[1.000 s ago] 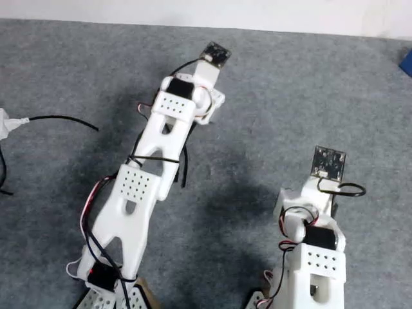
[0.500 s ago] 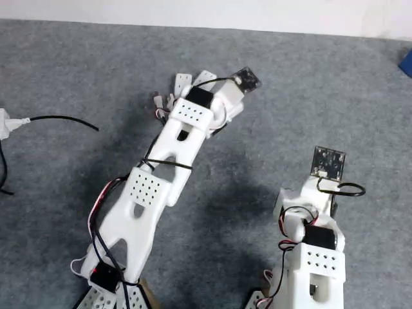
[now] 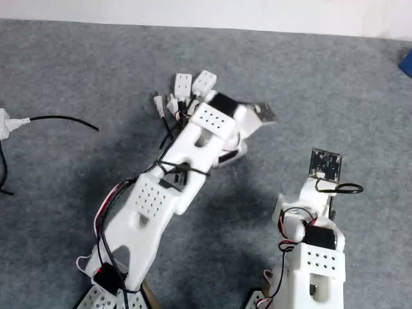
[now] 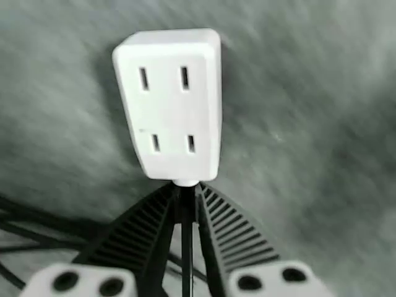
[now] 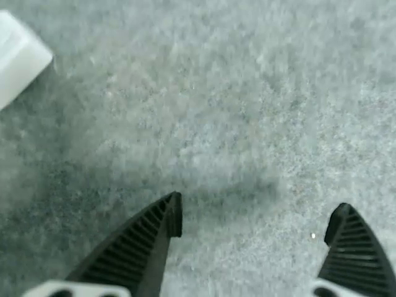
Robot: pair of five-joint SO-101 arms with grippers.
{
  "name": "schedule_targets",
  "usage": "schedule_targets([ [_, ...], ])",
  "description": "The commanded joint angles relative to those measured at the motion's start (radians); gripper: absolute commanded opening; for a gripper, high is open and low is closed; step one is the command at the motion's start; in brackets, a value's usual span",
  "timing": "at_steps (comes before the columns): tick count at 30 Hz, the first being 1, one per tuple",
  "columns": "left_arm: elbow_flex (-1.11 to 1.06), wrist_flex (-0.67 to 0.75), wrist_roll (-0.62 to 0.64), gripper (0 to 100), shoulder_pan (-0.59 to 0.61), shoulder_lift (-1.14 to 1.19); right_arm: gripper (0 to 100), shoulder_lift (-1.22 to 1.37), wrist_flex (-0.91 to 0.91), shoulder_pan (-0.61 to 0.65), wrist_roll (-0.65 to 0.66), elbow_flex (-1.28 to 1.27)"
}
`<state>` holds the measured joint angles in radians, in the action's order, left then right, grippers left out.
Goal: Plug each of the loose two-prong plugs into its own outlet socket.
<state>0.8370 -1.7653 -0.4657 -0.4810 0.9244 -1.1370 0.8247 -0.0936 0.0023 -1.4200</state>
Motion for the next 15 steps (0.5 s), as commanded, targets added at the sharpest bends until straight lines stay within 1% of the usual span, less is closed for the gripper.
schedule_targets([
  [1,-0.315,-0.025,0.008,0,-0.045,-0.269,35.8,-0.010,0.044,0.007,0.020,0.079],
  [3,-0.481,-0.025,0.005,0,-0.051,-0.395,35.8,-0.010,0.074,0.007,0.020,0.101],
  [8,-0.851,-0.023,-0.084,0,-0.041,-0.657,35.8,-0.010,0.116,0.007,0.021,0.139],
  [12,-1.049,-0.003,-0.140,0,0.001,-0.794,35.8,-0.010,0.120,0.007,0.021,0.143],
  [15,-1.142,0.051,-0.160,0,0.039,-0.805,35.8,-0.010,0.120,0.007,0.021,0.143],
])
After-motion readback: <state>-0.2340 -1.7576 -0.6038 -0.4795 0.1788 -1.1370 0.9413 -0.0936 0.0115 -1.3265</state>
